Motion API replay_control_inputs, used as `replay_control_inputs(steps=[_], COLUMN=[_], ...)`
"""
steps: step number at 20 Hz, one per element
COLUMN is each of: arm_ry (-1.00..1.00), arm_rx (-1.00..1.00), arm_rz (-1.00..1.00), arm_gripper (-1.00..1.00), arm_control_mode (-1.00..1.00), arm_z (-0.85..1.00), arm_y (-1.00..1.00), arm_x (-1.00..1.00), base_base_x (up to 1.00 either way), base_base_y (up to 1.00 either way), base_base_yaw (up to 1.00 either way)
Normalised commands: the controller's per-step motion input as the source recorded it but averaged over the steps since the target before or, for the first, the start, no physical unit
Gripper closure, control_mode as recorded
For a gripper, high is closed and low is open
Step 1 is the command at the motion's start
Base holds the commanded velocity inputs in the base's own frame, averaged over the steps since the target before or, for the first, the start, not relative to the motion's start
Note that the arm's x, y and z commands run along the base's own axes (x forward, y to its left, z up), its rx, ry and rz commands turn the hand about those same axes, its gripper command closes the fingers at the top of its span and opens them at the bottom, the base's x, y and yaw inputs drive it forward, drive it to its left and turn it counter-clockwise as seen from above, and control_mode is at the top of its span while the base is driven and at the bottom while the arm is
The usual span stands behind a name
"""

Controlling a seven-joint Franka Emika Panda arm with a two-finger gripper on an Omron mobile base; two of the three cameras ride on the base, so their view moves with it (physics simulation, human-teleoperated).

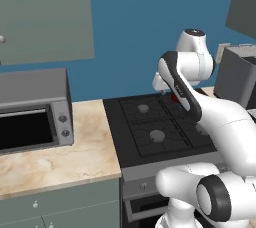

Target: Lower the heat of the kettle.

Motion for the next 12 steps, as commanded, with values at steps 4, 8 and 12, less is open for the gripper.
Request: replay_control_inputs(steps=[4, 8, 12], arm_ry=[0.0, 0.0, -0.04], arm_rx=[0.0, 0.08, 0.18], arm_rz=[0.0, 0.0, 0.0], arm_gripper=[-1.0, -1.0, -1.0], arm_control_mode=[-1.0, -1.0, -1.0], arm_z=[-0.23, -0.35, -0.39], arm_y=[-0.12, -0.63, -0.97], arm_x=[-0.14, -0.45, -0.54], base_base_x=[0.0, 0.0, 0.0], base_base_y=[0.0, 0.0, 0.0], base_base_yaw=[0.0, 0.0, 0.0])
